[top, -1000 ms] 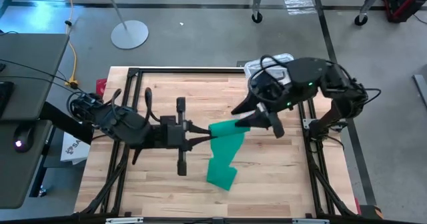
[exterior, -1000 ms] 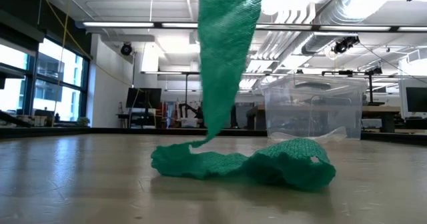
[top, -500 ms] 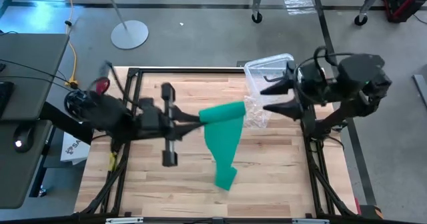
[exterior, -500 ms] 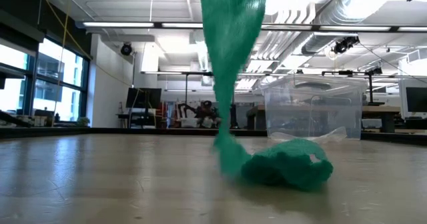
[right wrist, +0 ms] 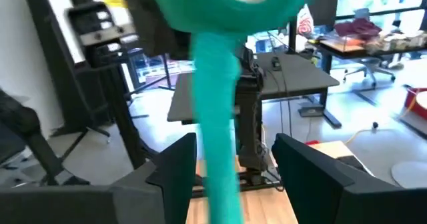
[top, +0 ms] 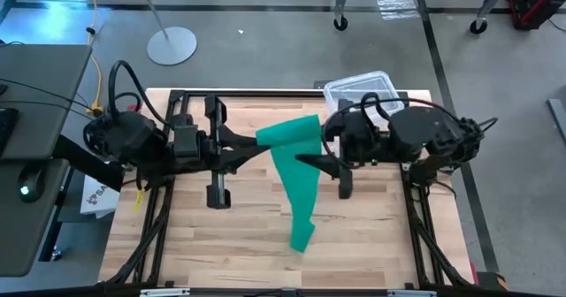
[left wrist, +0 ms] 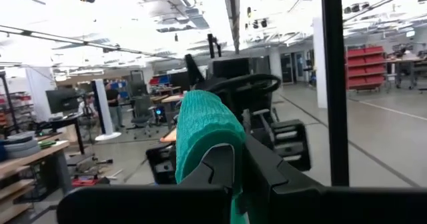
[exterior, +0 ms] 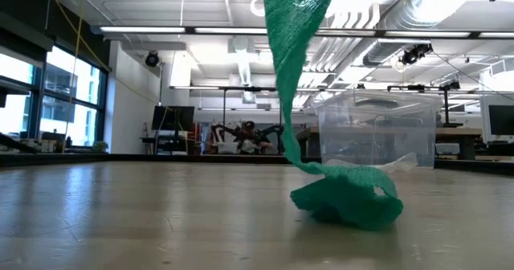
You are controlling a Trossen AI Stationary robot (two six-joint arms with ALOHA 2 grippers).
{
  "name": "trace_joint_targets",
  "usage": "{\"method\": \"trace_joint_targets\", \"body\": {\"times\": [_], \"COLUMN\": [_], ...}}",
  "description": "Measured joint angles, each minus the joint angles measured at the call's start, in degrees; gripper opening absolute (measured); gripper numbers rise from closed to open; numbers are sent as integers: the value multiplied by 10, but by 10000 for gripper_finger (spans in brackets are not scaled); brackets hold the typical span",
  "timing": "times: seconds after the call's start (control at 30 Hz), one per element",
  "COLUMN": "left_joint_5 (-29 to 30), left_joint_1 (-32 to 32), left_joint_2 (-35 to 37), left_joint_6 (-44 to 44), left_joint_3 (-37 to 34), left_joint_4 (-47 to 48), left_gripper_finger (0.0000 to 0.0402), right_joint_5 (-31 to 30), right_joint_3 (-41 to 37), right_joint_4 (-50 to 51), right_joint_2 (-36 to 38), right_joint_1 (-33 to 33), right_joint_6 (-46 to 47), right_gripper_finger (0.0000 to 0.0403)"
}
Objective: Roll bandage
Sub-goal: Roll the green bandage
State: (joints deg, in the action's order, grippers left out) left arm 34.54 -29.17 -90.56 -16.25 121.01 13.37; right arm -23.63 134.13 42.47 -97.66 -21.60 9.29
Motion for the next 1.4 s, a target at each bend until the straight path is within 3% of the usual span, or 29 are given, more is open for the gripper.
{"method": "trace_joint_targets", "body": {"times": [0.1, 0.27, 0.3, 0.9, 1.23, 1.4], "left_joint_5": [-1, -9, -10, -11, -27, -54], "left_joint_1": [0, 0, 0, -19, -24, -23], "left_joint_2": [2, 7, 9, 56, 75, 64], "left_joint_6": [1, -3, -6, -5, 29, -8], "left_joint_3": [0, 0, 0, -1, -1, 0], "left_joint_4": [0, -1, -2, 19, 96, 124], "left_gripper_finger": [6, 6, 6, 7, 7, 7], "right_joint_5": [27, 51, 52, 51, 55, 56], "right_joint_3": [0, 0, 0, 1, 1, 0], "right_joint_4": [-3, 0, -1, 137, 24, -29], "right_joint_2": [-5, -14, -16, -107, -94, -95], "right_joint_1": [5, 5, 4, -7, -40, -39], "right_joint_6": [9, 7, 8, 100, 76, 51], "right_gripper_finger": [166, 26, 15, 0, 0, 0]}}
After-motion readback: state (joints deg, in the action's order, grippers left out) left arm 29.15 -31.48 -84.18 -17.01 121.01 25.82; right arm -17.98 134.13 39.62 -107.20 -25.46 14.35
